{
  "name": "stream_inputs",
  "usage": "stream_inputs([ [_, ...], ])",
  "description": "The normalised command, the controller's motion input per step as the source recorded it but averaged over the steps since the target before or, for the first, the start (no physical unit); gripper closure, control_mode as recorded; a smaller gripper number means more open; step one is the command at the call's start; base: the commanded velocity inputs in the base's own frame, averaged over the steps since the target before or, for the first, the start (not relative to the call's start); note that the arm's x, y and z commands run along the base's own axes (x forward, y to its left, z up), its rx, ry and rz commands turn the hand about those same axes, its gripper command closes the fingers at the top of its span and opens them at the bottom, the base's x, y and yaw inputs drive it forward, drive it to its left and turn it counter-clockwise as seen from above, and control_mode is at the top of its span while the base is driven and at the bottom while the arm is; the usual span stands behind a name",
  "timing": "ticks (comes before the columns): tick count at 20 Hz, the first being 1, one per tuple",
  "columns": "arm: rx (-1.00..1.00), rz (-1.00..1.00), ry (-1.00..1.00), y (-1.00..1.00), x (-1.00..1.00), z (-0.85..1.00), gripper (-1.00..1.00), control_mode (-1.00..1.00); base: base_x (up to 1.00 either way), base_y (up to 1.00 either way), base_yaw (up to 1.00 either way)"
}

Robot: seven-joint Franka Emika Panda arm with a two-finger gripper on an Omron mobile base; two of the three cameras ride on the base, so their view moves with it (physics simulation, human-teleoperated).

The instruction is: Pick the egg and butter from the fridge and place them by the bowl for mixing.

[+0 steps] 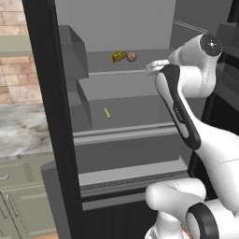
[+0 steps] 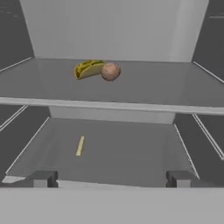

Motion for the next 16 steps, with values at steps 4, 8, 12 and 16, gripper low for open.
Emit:
stream_inputs([
  [4,0.00,-0.04,-0.12,0.03,0.65,0.12,-1.00,-1.00,0.00,0.00,0.00],
  [8,0.00,-0.08,0.00,0.00,0.93,0.00,-1.00,-1.00,0.00,0.00,0.00],
  [12,0.01,-0.05,0.00,0.09,0.97,0.05,-1.00,-1.00,0.00,0.00,0.00],
  [16,0.04,-0.01,0.00,0.34,0.87,0.01,-1.00,-1.00,0.00,0.00,0.00],
])
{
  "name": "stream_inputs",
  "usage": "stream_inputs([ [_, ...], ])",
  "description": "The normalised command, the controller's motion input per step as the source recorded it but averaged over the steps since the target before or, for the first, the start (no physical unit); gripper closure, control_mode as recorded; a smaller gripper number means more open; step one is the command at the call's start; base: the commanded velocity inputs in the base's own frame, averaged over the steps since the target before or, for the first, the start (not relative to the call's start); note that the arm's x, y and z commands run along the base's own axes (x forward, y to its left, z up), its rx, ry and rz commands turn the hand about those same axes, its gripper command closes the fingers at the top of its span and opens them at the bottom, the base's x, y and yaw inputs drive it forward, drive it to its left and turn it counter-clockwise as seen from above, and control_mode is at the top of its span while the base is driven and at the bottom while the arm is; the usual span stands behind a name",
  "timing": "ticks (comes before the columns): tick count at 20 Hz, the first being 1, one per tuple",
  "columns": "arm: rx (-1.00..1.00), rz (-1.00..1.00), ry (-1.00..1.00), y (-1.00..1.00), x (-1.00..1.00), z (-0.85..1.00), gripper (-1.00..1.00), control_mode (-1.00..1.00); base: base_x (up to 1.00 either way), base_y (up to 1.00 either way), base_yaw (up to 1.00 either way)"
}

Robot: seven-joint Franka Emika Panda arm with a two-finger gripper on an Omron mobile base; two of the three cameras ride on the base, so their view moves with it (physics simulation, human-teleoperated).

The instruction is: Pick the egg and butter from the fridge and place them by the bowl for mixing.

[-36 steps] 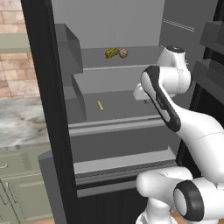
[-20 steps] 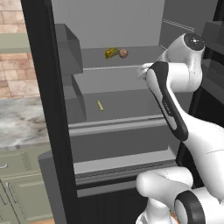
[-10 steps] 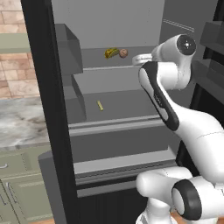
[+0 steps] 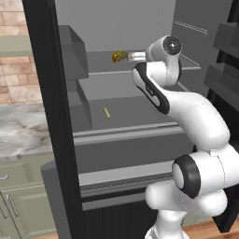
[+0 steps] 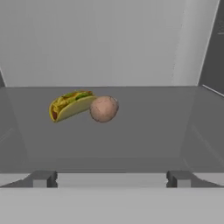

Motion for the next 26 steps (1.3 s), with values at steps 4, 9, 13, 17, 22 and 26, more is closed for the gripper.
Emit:
stream_inputs([
  [4,0.05,0.00,0.00,0.37,0.75,0.00,-1.00,-1.00,0.00,0.00,0.00],
  [9,0.01,-0.01,0.07,0.07,0.33,0.00,-1.00,-1.00,0.00,0.00,0.00],
  [13,0.00,0.00,0.14,0.00,0.30,0.00,-1.00,-1.00,0.00,0.00,0.00],
  [17,0.00,0.00,0.19,-0.05,0.29,0.00,-1.00,-1.00,0.00,0.00,0.00],
  [22,0.00,0.00,0.01,-0.02,0.01,0.00,-1.00,-1.00,0.00,0.00,0.00],
  [26,0.00,0.00,0.00,-0.03,0.24,-0.01,-1.00,-1.00,0.00,0.00,0.00],
])
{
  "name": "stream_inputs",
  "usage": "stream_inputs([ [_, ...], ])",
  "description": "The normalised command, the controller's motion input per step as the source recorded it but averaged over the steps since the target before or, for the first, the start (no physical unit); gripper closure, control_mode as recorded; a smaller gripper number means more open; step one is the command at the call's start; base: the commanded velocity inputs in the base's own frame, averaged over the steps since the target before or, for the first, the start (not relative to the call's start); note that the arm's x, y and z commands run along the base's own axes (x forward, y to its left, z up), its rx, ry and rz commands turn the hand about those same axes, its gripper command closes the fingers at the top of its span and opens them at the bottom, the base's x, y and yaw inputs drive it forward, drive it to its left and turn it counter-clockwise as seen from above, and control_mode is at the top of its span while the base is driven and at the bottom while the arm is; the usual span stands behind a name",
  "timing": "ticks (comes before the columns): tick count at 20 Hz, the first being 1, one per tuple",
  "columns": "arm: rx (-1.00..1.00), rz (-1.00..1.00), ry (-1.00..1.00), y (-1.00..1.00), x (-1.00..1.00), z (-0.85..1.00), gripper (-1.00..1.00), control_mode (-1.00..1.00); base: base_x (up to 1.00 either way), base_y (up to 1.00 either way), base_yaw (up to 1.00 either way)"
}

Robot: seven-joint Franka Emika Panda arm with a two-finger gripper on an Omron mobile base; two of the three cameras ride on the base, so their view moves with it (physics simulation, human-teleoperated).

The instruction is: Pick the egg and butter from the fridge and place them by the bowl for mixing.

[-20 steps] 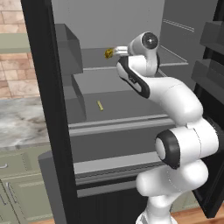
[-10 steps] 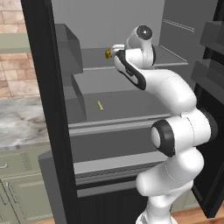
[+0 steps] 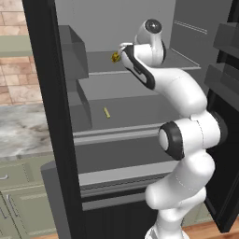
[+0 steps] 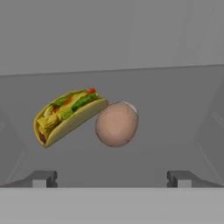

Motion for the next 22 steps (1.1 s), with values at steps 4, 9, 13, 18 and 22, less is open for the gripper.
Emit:
stream_inputs([
  [4,0.00,0.00,0.02,-0.01,0.42,-0.06,-1.00,-1.00,0.00,0.00,0.00],
  [9,0.00,0.00,0.04,0.00,0.40,-0.18,-1.00,-1.00,0.00,0.00,0.00],
  [13,0.00,0.00,0.01,0.00,0.45,-0.03,-1.00,-1.00,0.00,0.00,0.00],
  [18,0.00,0.00,0.01,0.00,0.45,-0.10,-1.00,-1.00,0.00,0.00,0.00],
  [22,0.00,0.00,0.05,0.00,0.09,-0.51,-1.00,-1.00,0.00,0.00,0.00],
])
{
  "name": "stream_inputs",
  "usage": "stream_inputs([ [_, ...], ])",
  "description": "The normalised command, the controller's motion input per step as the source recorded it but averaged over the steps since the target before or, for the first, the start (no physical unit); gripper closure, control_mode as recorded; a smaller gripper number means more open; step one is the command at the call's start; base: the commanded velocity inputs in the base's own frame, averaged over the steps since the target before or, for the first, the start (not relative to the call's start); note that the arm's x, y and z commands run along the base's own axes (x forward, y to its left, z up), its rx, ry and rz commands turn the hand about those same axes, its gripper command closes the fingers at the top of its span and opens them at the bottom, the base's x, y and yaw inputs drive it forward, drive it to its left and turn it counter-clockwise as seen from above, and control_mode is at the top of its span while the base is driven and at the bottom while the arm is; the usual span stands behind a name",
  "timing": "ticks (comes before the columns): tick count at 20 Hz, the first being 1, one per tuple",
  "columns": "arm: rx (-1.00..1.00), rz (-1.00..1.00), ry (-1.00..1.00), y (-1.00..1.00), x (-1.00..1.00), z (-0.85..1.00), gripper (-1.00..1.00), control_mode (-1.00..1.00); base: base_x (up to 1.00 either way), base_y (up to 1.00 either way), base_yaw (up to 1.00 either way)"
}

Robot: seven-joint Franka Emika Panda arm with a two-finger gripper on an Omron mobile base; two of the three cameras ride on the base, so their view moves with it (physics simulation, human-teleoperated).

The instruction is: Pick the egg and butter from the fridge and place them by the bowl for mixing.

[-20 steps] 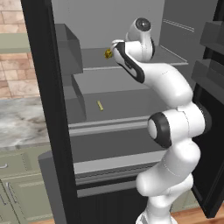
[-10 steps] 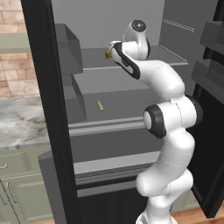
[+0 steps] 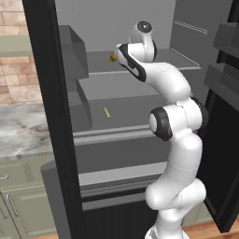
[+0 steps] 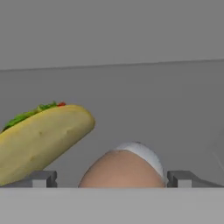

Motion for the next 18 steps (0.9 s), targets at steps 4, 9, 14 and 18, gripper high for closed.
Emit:
stream_inputs([
  [4,-0.02,0.00,0.04,0.01,0.01,-0.40,1.00,-1.00,0.00,0.00,0.00],
  [9,0.00,0.00,0.00,0.00,0.00,0.00,1.00,-1.00,0.00,0.00,0.00],
  [14,-0.03,0.00,-0.44,0.00,-0.37,0.33,1.00,-1.00,0.00,0.00,0.00],
  [18,0.00,0.01,-0.49,0.16,-0.98,0.59,1.00,-1.00,0.00,0.00,0.00],
])
